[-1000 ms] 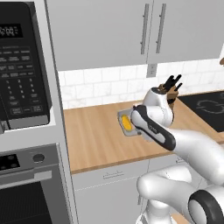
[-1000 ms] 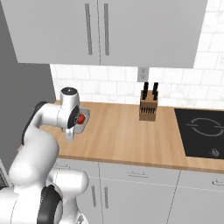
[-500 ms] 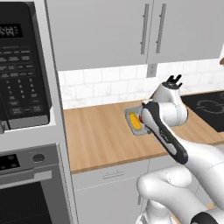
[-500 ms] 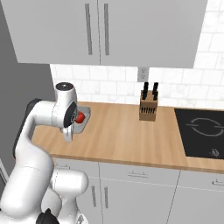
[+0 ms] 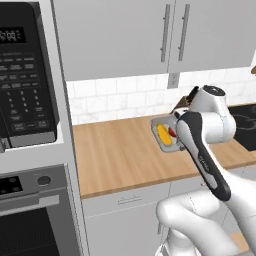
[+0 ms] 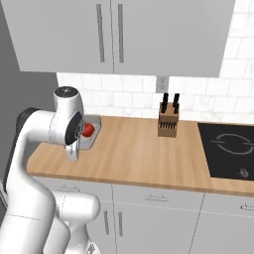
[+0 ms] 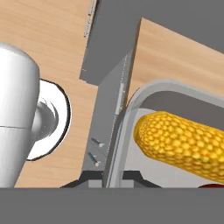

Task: Take the meat container that has the shrimp and place it on the second highest rack of the freezer. Then take the vegetable container that has the corn and tomato and place it on the highest rack of the freezer.

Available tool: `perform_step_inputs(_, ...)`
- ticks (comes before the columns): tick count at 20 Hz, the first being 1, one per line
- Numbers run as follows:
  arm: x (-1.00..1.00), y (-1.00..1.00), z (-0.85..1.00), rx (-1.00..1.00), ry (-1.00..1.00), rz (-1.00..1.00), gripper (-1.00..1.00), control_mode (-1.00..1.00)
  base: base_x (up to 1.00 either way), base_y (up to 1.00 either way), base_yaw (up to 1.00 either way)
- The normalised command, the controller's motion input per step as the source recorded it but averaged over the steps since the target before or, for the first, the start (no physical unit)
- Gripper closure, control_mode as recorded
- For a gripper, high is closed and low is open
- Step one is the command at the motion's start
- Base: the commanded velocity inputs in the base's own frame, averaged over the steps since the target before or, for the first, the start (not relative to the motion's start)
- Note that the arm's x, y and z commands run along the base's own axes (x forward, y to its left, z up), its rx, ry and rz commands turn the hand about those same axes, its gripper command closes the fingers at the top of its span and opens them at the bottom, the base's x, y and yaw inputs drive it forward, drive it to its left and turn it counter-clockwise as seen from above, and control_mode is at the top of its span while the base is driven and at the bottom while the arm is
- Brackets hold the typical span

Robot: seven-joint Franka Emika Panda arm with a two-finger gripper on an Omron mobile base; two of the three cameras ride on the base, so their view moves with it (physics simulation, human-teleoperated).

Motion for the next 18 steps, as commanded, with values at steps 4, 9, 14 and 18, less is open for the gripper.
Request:
perform_step_inputs(4, -0.36, -0.06, 0.41, 0.0, 0.0, 0.0, 1.0, -1.0, 0.0, 0.0, 0.0)
perform_step_inputs(9, -0.37, 0.0, 0.25, 0.0, 0.0, 0.1, 1.0, -1.0, 0.0, 0.0, 0.0)
perform_step_inputs(14, -0.32, 0.0, 0.1, 0.0, 0.0, 0.12, 1.0, -1.0, 0.0, 0.0, 0.0)
perform_step_inputs(18, -0.34, 0.03, 0.0, 0.0, 0.0, 0.06, 1.0, -1.0, 0.0, 0.0, 0.0)
